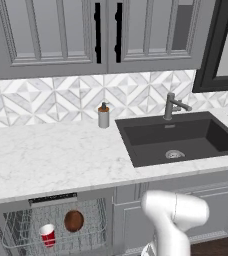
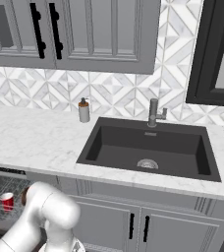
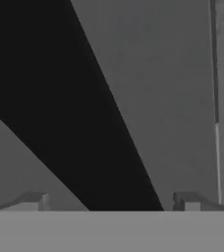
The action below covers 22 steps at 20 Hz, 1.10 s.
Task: Pick up the cup and bowl from the counter, place them in the dishwasher, and close the dishwasher door.
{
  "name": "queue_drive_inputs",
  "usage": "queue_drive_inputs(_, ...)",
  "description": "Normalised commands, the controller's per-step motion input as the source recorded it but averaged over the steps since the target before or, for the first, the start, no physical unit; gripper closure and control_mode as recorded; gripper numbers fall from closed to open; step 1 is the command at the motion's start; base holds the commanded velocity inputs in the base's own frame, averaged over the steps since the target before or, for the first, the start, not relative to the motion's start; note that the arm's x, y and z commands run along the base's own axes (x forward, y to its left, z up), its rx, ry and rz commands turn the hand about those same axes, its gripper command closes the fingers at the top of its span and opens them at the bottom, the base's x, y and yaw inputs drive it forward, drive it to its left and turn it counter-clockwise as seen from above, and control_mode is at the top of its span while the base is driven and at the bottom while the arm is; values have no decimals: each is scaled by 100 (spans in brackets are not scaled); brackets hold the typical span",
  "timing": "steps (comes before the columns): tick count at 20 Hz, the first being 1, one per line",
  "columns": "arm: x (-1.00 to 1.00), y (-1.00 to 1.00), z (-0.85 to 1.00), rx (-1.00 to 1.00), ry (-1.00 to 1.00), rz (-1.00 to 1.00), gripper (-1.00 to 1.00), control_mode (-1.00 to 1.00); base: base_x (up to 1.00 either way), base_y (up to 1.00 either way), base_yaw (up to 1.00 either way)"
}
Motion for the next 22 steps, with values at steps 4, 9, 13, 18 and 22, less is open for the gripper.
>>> queue_drive_inputs(4, 99, 11, -85, -22, -37, -9, -100, -100, 0, 0, 0)
queue_drive_inputs(9, 100, 6, -67, -18, -44, 15, -100, -100, 0, 0, 0)
queue_drive_inputs(13, 100, 16, -13, -14, -21, 28, -100, -100, 0, 0, 0)
queue_drive_inputs(18, 91, 15, -1, -15, -2, 21, -100, -100, 0, 0, 0)
queue_drive_inputs(22, 62, 5, -7, -11, 3, 14, -100, -100, 0, 0, 0)
